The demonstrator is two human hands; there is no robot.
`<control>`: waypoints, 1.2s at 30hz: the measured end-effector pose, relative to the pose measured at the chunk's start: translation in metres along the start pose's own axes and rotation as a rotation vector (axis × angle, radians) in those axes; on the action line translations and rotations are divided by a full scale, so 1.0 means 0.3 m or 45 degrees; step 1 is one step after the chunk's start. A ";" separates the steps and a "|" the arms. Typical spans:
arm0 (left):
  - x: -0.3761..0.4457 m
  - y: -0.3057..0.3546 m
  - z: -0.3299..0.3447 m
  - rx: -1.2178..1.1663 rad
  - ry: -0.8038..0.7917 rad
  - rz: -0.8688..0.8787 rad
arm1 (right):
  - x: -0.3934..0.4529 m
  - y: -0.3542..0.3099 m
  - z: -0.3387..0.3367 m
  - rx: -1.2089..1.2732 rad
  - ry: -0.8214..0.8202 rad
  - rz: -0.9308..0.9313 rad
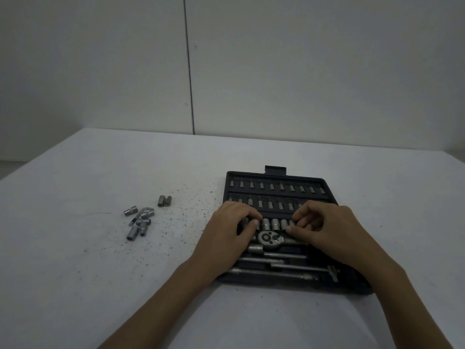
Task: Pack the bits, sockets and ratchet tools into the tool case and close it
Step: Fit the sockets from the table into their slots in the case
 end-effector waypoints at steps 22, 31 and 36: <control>-0.109 -0.044 -0.171 0.261 0.150 -0.113 | 0.011 -0.256 0.207 -0.122 -0.062 -0.396; -0.208 -0.160 -0.338 0.528 0.357 -0.366 | 0.018 -0.366 0.339 -0.168 -0.108 -0.507; -0.240 -0.203 -0.392 0.578 0.429 -0.520 | 0.016 -0.376 0.385 -0.215 -0.111 -0.521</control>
Point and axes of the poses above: each hand's wrist, its own x-axis towards the middle knuckle, its own z-axis out of the palm, y = z × x, the point moved 3 cm from there along x, towards the middle knuckle, and after that the axes turned 3 degrees about -z, right-handed, at the moved point
